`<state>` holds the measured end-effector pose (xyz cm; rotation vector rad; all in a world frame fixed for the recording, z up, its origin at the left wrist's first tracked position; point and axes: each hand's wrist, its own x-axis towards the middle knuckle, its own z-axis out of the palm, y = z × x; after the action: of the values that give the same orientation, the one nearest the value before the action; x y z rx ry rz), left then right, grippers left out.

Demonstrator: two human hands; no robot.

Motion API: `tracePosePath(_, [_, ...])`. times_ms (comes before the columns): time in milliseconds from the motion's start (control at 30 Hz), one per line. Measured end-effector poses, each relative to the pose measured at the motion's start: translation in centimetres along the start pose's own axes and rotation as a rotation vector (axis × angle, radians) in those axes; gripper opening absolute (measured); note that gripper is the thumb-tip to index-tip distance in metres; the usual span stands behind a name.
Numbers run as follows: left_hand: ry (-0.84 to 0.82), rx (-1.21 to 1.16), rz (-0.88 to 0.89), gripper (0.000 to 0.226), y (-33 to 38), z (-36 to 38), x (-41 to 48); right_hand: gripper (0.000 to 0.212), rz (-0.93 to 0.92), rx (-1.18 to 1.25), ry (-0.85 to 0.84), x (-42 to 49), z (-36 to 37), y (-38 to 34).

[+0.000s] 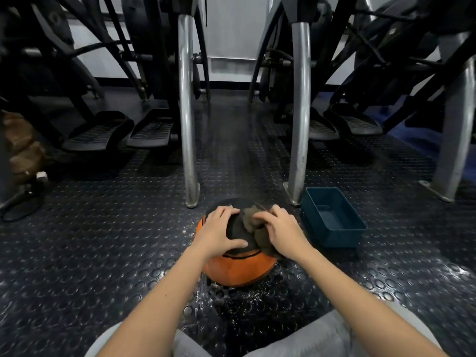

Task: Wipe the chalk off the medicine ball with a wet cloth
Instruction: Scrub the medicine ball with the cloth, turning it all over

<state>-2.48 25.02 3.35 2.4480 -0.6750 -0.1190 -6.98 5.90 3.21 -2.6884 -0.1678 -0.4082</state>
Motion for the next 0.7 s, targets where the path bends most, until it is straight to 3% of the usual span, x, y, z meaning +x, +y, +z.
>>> tracePosePath(100, [-0.029,-0.012,0.085,0.084,-1.0,-0.2,-1.4,0.040,0.298,-0.112,-0.059,-1.5,0.1,3.7])
tracePosePath(167, [-0.064,-0.032,0.131,0.083,-1.6,-0.9,-1.8,0.037,0.401,-0.144,-0.059,-2.1,-0.7,5.0])
tracePosePath(267, [-0.124,-0.002,0.183,0.083,-2.2,-2.1,-1.6,0.033,0.297,0.033,0.054,-1.3,-1.5,3.5])
tracePosePath(367, [-0.187,0.068,0.179,0.083,-2.4,-3.3,-1.4,0.034,0.173,0.119,0.001,0.0,-0.9,0.8])
tracePosePath(467, [-0.225,0.026,0.115,0.080,-2.3,-4.0,-1.1,0.035,0.258,0.092,0.015,-0.6,0.6,-0.2])
tracePosePath(533, [-0.158,-0.168,0.007,0.072,-1.0,-3.4,-0.6,0.035,0.372,0.154,0.052,-2.2,0.9,-0.2])
tracePosePath(600, [-0.048,-0.248,-0.117,0.065,1.1,-1.7,0.2,0.035,0.400,0.167,-0.015,-3.6,0.6,0.1])
tracePosePath(700, [0.015,0.009,-0.174,0.068,2.9,1.4,0.6,0.036,0.382,0.088,-0.166,-3.6,-1.5,1.7])
